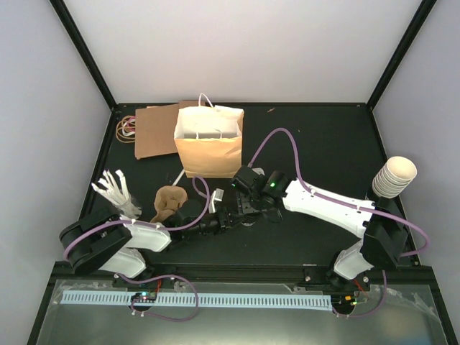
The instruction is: Pack the takeout coffee
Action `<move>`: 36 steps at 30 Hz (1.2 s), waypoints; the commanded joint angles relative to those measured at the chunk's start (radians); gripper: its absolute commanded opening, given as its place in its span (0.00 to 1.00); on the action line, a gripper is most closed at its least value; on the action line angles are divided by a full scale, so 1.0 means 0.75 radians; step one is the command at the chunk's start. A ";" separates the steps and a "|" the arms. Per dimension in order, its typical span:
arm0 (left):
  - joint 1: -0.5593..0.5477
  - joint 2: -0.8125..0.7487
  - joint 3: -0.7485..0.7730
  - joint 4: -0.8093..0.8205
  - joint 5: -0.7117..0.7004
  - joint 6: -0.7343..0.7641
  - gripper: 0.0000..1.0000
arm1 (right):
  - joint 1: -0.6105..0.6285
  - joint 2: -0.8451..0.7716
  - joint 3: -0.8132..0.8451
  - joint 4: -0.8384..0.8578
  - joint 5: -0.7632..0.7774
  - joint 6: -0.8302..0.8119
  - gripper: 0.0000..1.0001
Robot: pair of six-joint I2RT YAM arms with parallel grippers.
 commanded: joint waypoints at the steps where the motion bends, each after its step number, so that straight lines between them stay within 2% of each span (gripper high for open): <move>1: 0.001 0.049 0.012 -0.155 -0.112 -0.032 0.20 | 0.020 0.046 -0.024 -0.027 -0.102 0.027 0.65; 5: -0.005 0.053 -0.038 -0.130 -0.154 -0.064 0.15 | 0.021 0.075 -0.015 -0.054 -0.085 0.010 0.66; 13: -0.019 0.039 -0.037 -0.277 -0.181 -0.067 0.14 | 0.022 0.084 -0.006 -0.071 -0.066 -0.013 0.65; 18: -0.030 -0.047 -0.022 -0.344 -0.190 -0.041 0.15 | 0.022 0.084 0.006 -0.083 -0.035 -0.037 0.66; 23: -0.035 -0.305 0.099 -0.651 -0.198 0.111 0.28 | 0.018 0.075 0.027 -0.098 0.035 -0.080 0.66; 28: -0.036 -0.561 0.185 -1.080 -0.284 0.216 0.47 | -0.007 0.053 0.026 -0.076 0.057 -0.148 0.66; 33: -0.036 -0.759 0.234 -1.351 -0.341 0.312 0.55 | -0.019 0.006 0.024 -0.048 0.066 -0.263 0.66; 36: -0.034 -0.863 0.282 -1.473 -0.406 0.379 0.56 | -0.021 -0.018 0.020 -0.048 0.050 -0.356 0.65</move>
